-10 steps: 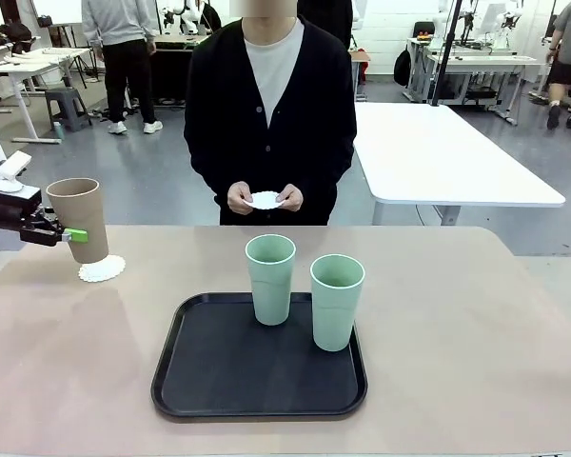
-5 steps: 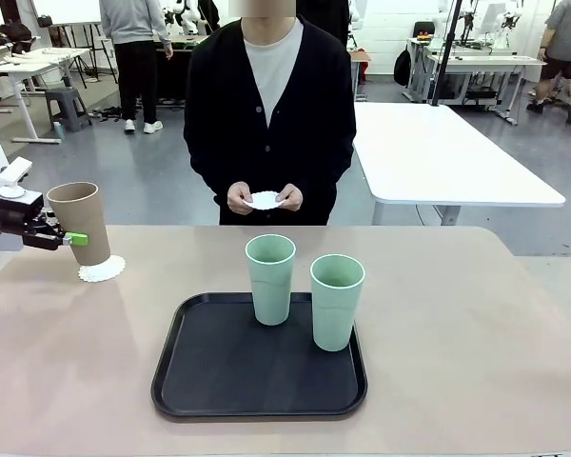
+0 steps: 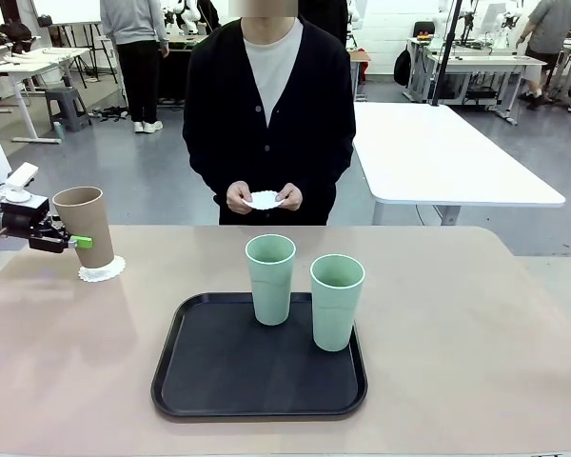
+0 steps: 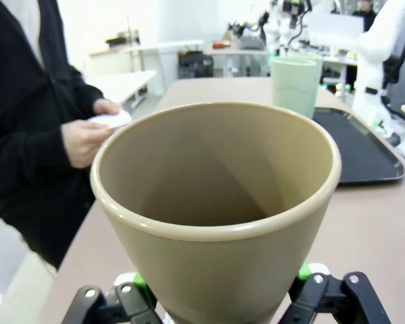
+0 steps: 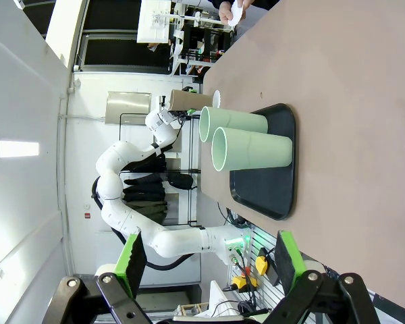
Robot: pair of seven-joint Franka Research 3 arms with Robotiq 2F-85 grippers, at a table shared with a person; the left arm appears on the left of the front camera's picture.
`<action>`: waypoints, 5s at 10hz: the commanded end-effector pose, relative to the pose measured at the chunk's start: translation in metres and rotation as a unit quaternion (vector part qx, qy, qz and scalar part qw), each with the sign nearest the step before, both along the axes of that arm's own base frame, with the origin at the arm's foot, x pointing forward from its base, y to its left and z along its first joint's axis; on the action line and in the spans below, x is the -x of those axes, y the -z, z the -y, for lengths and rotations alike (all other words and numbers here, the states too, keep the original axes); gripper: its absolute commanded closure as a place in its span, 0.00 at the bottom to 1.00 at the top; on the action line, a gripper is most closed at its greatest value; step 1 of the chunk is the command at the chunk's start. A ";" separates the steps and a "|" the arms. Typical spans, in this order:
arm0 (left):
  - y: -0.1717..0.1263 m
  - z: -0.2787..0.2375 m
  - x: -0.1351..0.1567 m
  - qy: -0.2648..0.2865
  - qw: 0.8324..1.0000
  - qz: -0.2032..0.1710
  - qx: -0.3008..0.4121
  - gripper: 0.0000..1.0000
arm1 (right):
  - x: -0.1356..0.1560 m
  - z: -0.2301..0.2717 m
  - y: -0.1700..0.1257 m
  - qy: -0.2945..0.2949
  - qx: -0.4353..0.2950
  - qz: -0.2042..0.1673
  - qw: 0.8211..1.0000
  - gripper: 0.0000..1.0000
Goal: Place coasters on the table and set cups on them.
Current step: Pick up one Reusable plastic cup and place it on a coaster set by the human.
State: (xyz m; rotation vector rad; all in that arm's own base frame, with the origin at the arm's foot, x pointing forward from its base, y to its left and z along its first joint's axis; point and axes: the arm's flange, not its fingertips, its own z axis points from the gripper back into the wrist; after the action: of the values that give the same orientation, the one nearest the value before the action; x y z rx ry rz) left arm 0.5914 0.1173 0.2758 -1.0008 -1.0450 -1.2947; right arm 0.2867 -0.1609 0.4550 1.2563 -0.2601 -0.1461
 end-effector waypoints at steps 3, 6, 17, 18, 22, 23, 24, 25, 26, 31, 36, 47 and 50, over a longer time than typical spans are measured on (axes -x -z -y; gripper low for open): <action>0.010 -0.003 -0.014 -0.003 1.000 -0.007 0.008 0.15 | 0.000 -0.001 0.000 -0.001 -0.006 0.005 1.000 0.00; 0.014 -0.004 -0.008 0.006 1.000 -0.009 0.010 0.15 | 0.000 -0.001 0.000 -0.001 -0.006 0.005 1.000 0.00; 0.027 -0.001 -0.005 0.026 1.000 -0.017 0.003 0.00 | 0.000 -0.001 0.000 -0.001 -0.006 0.005 1.000 0.00; 0.027 -0.001 -0.004 0.028 0.999 -0.015 -0.004 0.00 | 0.000 -0.001 0.000 -0.001 -0.006 0.005 1.000 0.00; 0.023 -0.003 0.001 0.034 0.999 -0.007 -0.027 0.00 | 0.000 -0.001 0.000 -0.001 -0.006 0.005 1.000 0.00; 0.022 -0.005 0.001 0.035 0.999 -0.008 -0.033 0.00 | 0.000 -0.001 0.000 -0.001 -0.006 0.005 1.000 0.00; 0.021 -0.006 0.002 0.036 0.999 -0.008 -0.040 0.00 | 0.000 -0.001 0.000 -0.001 -0.006 0.005 1.000 0.00; 0.020 -0.007 0.002 0.039 0.998 -0.010 -0.046 0.00 | 0.000 -0.001 0.000 -0.001 -0.006 0.005 1.000 0.00; 0.019 -0.008 0.002 0.039 0.998 -0.012 -0.050 0.00 | 0.000 -0.001 0.000 -0.001 -0.006 0.005 1.000 0.00; 0.015 -0.025 0.005 0.037 0.995 -0.007 -0.096 0.00 | 0.000 -0.001 0.000 -0.001 -0.006 0.005 1.000 0.00; 0.002 -0.045 0.005 0.004 0.987 -0.017 -0.157 0.00 | 0.000 -0.001 0.000 -0.001 -0.006 0.005 1.000 0.00; -0.216 0.012 0.137 -0.148 0.838 -0.172 -0.497 0.00 | 0.000 -0.001 0.000 -0.001 -0.006 0.005 1.000 0.00; -0.254 0.042 0.145 -0.212 0.802 -0.187 -0.527 0.00 | 0.000 -0.001 0.000 -0.001 -0.006 0.005 1.000 0.00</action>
State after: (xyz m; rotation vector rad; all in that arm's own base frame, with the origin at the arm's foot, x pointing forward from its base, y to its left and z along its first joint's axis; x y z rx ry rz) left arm 0.4442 0.0865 0.5303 -0.1379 -0.1321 -1.0380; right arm 0.2872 -0.1602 0.4546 1.2556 -0.2572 -0.1455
